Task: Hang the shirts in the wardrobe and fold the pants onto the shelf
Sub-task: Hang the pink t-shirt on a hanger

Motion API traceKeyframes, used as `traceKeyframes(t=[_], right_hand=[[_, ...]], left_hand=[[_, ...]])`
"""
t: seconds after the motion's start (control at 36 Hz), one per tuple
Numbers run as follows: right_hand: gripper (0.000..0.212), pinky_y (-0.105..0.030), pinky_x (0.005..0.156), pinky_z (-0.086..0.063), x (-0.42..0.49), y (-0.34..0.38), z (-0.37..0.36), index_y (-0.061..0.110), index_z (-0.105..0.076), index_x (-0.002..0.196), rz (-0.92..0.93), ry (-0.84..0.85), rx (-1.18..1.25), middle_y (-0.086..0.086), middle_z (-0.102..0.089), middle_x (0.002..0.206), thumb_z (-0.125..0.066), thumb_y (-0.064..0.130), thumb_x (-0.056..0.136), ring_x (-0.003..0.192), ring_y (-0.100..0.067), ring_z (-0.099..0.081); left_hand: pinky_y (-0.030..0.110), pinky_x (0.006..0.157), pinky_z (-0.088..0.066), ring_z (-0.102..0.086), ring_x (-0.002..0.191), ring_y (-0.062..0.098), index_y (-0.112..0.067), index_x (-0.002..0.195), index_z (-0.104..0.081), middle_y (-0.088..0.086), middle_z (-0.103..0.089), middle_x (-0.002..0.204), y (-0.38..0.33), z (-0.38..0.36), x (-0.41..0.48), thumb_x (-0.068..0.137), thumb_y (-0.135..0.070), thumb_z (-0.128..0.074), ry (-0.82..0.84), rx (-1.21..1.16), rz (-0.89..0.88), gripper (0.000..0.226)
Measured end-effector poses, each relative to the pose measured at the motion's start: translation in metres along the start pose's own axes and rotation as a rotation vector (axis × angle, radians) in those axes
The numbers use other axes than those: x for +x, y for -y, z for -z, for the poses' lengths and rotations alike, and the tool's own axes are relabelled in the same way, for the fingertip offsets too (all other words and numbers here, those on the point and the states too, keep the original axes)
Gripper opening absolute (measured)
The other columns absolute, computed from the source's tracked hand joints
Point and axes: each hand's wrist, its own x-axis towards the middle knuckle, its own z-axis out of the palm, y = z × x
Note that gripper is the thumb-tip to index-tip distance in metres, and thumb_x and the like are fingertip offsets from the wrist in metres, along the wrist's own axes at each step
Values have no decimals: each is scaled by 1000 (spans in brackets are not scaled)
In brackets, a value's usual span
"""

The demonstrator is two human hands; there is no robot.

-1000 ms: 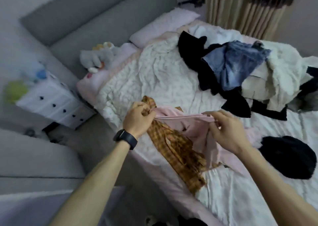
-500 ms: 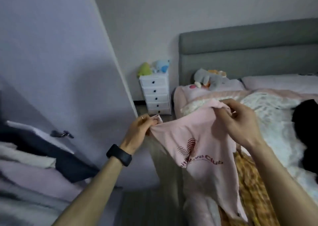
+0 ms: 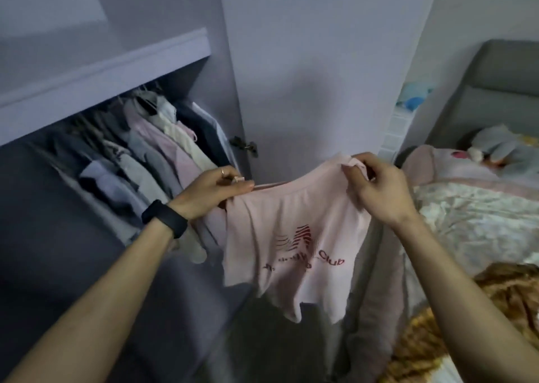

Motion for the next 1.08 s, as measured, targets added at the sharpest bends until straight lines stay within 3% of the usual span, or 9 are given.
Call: traceKeyframes(t=[0.08, 0.22, 0.31, 0.36, 0.44, 0.61, 0.69, 0.89, 1.08], right_hand=[[9, -6, 64, -37, 8, 9, -26, 35, -63, 90, 54, 70, 12, 21, -65, 74, -60, 33, 98, 70, 7, -57], [9, -12, 68, -37, 28, 5, -73, 27, -67, 103, 109, 261, -55, 12, -66, 88, -61, 29, 98, 78, -11, -58], [18, -25, 78, -42, 45, 8, -105, 24, -70, 113, 157, 351, -80, 9, -69, 100, -60, 27, 98, 88, -16, -61], [17, -12, 72, -39, 53, 9, -125, 23, -71, 111, 198, 380, -35, 9, -70, 98, -61, 23, 97, 80, -10, -58], [16, -16, 70, -42, 65, 9, -151, 22, -72, 110, 237, 445, 25, 6, -73, 98, -64, 22, 97, 76, -11, -63], [15, -29, 74, -50, 90, 16, -195, 25, -71, 108, 250, 649, 71, 6, -74, 103, -60, 28, 98, 85, -18, -71], [17, -10, 57, -47, 95, 26, -210, 37, -66, 95, 258, 734, 208, 14, -74, 92, -65, 19, 95, 61, -1, -69], [19, -20, 67, -51, 110, 61, -228, 45, -65, 98, 329, 674, 435, 22, -71, 86, -59, 30, 87, 76, -2, -70], [18, -21, 78, -46, 102, 44, -257, 24, -71, 104, 377, 875, 226, 7, -73, 99, -67, 12, 91, 89, -11, -65]], left_hand=[[26, 64, -43, -57, 72, 11, -13, 93, -68, -1, -61, 78, 15, 22, -13, 84, -41, -76, -41, 15, 35, 31], [12, 50, -39, -48, 49, -2, -13, 71, -50, -15, -49, 52, 32, 46, -33, 90, -21, -73, -49, 95, 134, 31], [13, 58, -43, -63, 67, 3, -5, 73, -51, 5, -62, 68, 42, 60, -49, 89, -17, -74, -162, 106, 186, 31], [14, 52, -43, -64, 60, 8, -3, 74, -52, 9, -64, 65, 51, 67, -61, 89, -16, -75, -212, 70, 233, 30], [18, 51, -42, -51, 52, 8, -12, 72, -48, -6, -55, 57, 62, 69, -77, 82, -27, -81, -258, 85, 346, 37], [20, 65, -44, -60, 79, 8, -26, 88, -70, -9, -68, 86, 64, 68, -102, 80, -62, -73, -395, 525, 595, 38], [28, 76, -46, -60, 89, 16, -25, 93, -75, -4, -70, 94, 59, 60, -113, 86, -64, -65, -440, 636, 700, 40], [24, 79, -52, -68, 87, 6, -33, 83, -79, -16, -74, 83, 44, 56, -145, 81, -49, -79, -1003, 389, 528, 17], [26, 70, -46, -64, 88, 14, -32, 82, -74, -10, -70, 84, 63, 36, -151, 74, -52, -84, -872, 353, 783, 24]])
